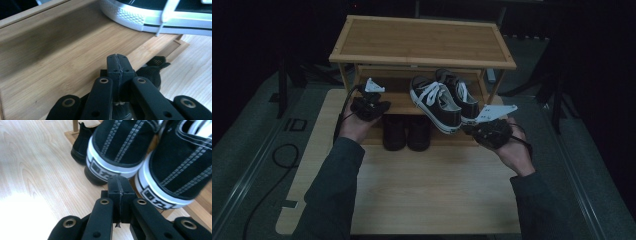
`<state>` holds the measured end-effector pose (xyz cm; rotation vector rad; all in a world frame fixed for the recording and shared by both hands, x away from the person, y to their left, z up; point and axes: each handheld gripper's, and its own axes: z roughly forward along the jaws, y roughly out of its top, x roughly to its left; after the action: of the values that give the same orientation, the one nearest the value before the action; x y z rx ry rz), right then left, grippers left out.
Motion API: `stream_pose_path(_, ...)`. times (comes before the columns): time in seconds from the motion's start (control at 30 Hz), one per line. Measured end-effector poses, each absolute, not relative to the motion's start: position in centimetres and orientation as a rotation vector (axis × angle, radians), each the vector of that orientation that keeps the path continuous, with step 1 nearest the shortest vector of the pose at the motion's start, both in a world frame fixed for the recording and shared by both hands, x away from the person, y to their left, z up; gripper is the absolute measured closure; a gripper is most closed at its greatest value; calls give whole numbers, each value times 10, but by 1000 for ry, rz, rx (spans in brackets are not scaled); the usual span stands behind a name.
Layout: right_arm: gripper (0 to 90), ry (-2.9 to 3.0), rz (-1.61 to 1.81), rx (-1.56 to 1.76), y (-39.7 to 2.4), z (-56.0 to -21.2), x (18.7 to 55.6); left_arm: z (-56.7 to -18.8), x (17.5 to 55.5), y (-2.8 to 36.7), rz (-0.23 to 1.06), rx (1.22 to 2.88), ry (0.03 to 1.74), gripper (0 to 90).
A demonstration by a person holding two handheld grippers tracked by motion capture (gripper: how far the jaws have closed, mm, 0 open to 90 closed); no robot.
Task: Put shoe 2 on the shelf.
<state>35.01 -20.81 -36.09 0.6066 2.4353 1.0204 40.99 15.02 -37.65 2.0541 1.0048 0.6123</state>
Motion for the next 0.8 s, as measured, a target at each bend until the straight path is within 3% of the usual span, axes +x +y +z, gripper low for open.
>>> stream_pose_path(0.8,900,2447,999,574,-199,-366,348,-385,434,153,614,2075,1061,899)
